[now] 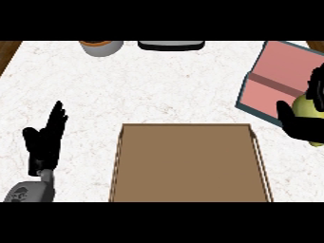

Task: Pick the lemon from the tray and place it in the cardboard box

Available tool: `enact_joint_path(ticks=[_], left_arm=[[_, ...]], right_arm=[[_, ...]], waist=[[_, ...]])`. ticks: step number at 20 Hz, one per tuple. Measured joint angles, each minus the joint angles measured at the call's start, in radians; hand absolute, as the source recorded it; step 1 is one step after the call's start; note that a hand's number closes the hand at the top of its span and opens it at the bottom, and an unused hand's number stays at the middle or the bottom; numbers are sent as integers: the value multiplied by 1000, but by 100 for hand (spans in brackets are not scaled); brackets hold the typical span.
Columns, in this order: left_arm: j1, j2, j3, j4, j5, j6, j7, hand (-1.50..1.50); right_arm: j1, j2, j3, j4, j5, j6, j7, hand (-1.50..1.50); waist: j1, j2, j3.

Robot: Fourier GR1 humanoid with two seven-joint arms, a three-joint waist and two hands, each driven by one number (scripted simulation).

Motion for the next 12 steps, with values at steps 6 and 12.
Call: enact_joint_path(ticks=[6, 12], left_arm=[[-3, -13, -7, -24, -15, 8, 26, 0], [4, -35, -24, -37, -35, 17, 26, 0]], right_arm=[[-63, -55, -108, 302, -33, -151, -194, 150], [-131, -104, -149, 656, -3, -331, -395, 150]], waist=[[6, 1, 0], [13, 4, 0]])
